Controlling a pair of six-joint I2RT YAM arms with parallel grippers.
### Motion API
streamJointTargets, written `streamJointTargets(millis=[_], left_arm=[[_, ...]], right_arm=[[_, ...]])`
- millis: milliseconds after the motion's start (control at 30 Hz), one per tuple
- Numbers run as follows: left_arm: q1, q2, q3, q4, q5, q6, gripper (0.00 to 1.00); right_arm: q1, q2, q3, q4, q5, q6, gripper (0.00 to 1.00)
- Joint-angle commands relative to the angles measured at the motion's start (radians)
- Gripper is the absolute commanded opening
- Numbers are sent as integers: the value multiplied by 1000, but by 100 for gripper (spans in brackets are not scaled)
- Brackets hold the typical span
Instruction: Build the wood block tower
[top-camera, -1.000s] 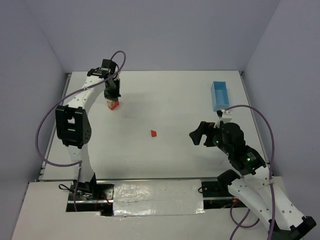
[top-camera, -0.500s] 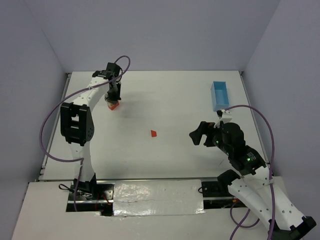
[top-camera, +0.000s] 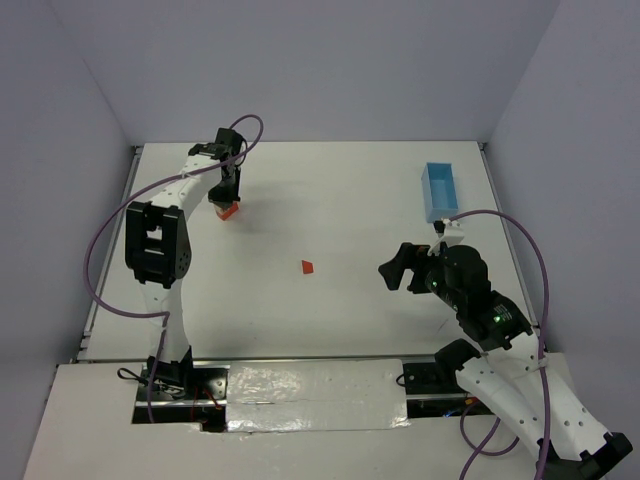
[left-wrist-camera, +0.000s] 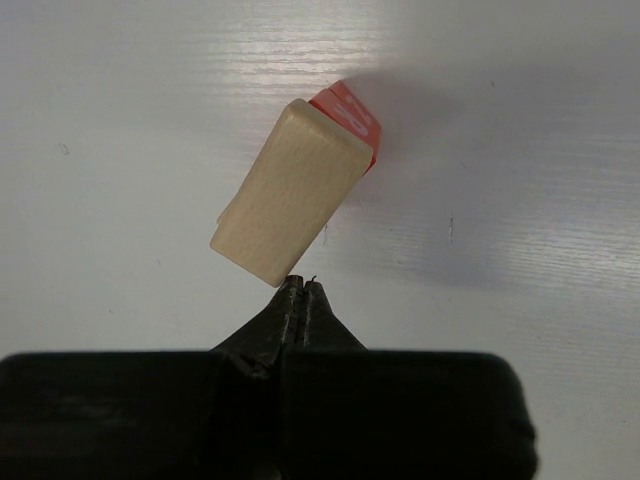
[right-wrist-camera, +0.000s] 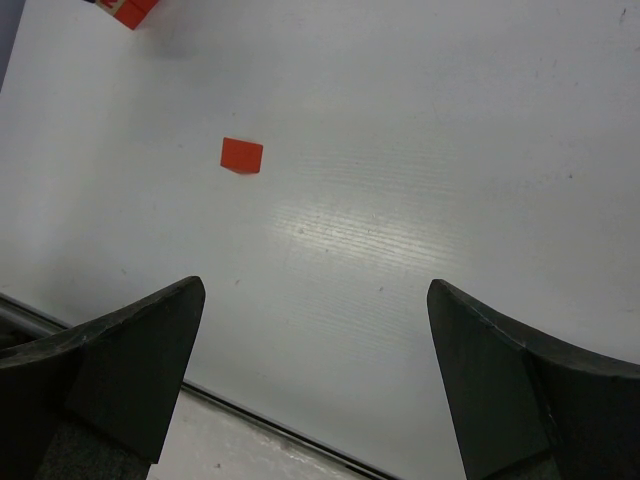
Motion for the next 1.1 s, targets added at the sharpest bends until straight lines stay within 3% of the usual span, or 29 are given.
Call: streamJointTargets(millis=[0, 1067], left_arm=[[4, 7, 16, 11, -31, 8, 0], [4, -27, 11, -15, -28, -13, 0]], right_arm=[[8, -4, -8, 52, -3, -6, 100], [8, -10, -8, 52, -5, -6, 100]])
